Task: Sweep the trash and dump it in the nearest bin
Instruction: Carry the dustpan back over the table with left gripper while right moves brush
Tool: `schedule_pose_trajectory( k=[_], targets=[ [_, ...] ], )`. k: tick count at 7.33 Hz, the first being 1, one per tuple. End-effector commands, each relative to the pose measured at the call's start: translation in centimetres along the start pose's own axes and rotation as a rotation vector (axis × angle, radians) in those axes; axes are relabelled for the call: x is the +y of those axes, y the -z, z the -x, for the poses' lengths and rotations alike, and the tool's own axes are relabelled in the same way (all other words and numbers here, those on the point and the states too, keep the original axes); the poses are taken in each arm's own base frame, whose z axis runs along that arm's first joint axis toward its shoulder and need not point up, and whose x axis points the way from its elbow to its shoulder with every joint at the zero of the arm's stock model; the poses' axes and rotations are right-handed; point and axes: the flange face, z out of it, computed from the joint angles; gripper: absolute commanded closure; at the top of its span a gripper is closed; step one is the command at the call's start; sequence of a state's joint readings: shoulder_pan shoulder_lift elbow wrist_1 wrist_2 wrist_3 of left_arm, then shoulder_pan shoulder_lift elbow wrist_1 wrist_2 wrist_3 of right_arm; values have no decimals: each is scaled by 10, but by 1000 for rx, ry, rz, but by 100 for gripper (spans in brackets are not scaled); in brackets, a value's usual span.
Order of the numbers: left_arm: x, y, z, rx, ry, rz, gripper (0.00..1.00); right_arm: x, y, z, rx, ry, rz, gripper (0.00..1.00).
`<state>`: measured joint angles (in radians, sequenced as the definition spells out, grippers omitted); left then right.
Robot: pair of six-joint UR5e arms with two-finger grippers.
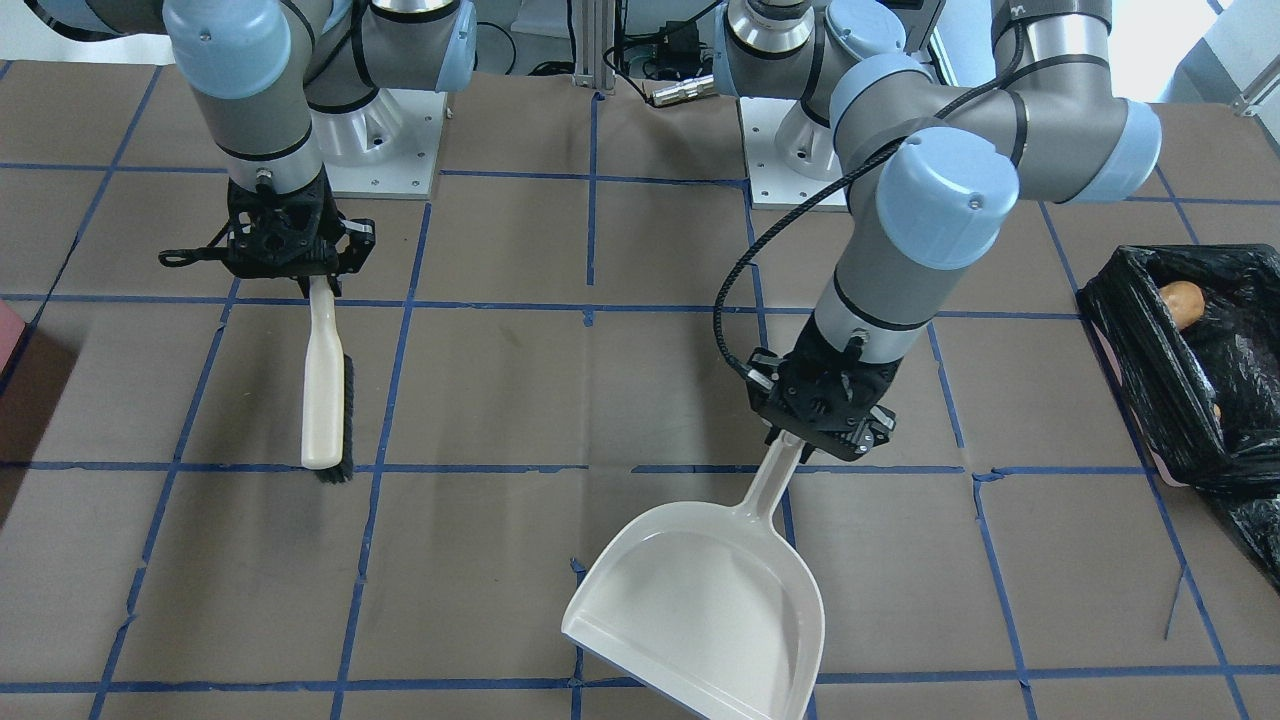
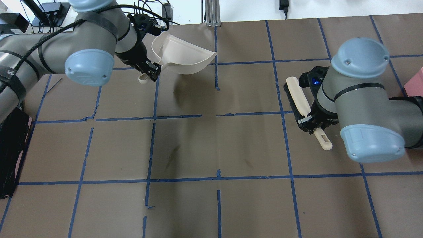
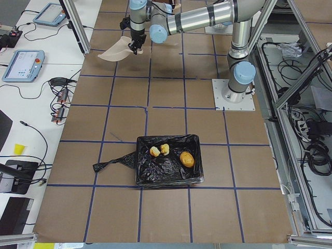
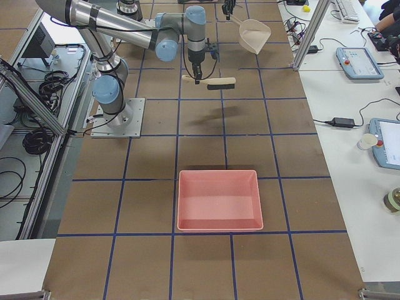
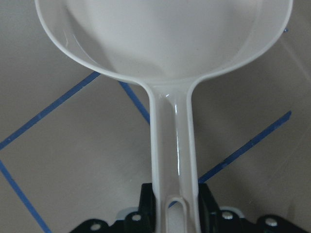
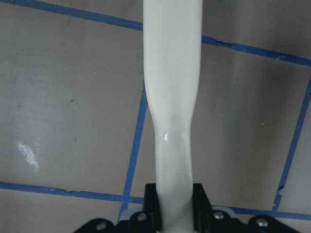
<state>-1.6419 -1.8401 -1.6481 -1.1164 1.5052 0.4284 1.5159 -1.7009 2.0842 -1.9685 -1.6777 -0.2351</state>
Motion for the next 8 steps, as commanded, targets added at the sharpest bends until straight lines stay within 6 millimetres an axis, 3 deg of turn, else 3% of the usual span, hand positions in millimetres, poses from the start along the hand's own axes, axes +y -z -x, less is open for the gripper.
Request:
schedule_pose_trajectory(
  k=[1,2,4,8],
  targets=[
    [-20,-42,-68,10,119,1,94,-2,1,-15,1,3,-6,86],
    [-31,-65,-85,14,198,-16,94,-1,2,-15,0,3,-8,86],
    [-39,-82,-141,24,275,-31,93,-2,3,-16,2,13,-15,86],
    [-32,-89,-150,-12,392,-39,90,1,7,-14,2,14,-21,85]
  ],
)
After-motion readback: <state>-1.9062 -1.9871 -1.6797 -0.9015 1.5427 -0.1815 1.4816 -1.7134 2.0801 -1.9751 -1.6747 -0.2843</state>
